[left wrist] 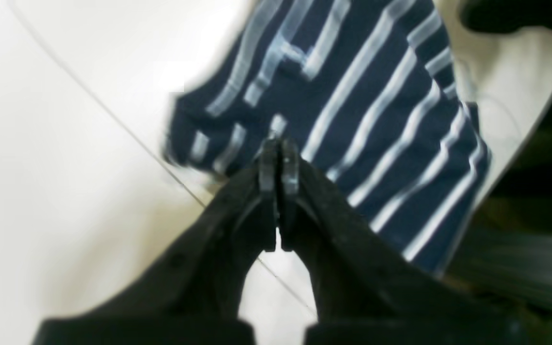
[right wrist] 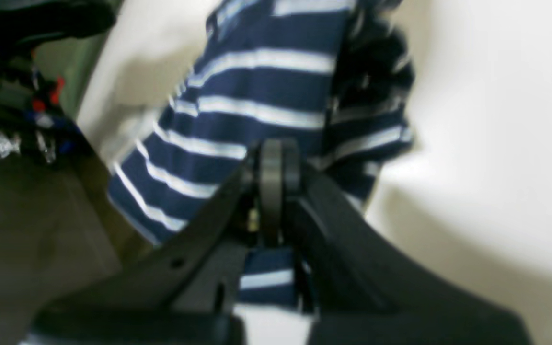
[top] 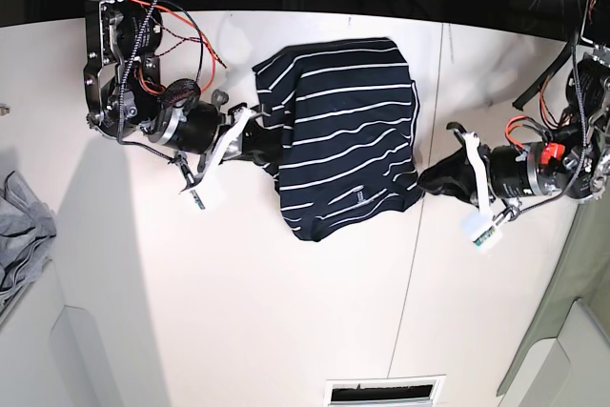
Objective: Layout the t-shirt on the table in an organized manner, then fold the t-shirt properly
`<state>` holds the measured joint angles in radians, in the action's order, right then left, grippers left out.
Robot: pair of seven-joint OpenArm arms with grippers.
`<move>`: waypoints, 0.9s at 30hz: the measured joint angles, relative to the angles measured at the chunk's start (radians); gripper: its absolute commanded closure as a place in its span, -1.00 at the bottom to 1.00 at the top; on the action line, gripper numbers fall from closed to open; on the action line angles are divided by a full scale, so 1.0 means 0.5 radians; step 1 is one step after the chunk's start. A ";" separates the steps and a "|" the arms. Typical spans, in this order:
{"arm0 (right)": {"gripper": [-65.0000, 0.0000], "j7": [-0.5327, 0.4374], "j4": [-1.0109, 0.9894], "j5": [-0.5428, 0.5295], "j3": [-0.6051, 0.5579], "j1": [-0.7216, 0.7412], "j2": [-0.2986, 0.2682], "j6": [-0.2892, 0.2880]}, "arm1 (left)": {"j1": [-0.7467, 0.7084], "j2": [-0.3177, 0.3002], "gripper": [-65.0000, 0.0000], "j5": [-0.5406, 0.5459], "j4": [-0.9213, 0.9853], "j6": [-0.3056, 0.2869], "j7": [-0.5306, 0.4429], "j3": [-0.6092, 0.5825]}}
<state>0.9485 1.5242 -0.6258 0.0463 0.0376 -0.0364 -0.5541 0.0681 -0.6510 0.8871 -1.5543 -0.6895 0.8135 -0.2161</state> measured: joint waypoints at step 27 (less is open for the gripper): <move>1.00 -0.207 0.439 0.209 -0.575 -1.205 -0.967 -0.082 | -1.740 0.391 1.00 -1.363 -0.143 -0.002 -0.628 0.522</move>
<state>0.8452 1.7435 -0.5213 -0.2409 -0.5652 -0.5201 -0.5949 -0.8021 -0.4553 0.2054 -1.6260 -0.6903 0.4995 0.0448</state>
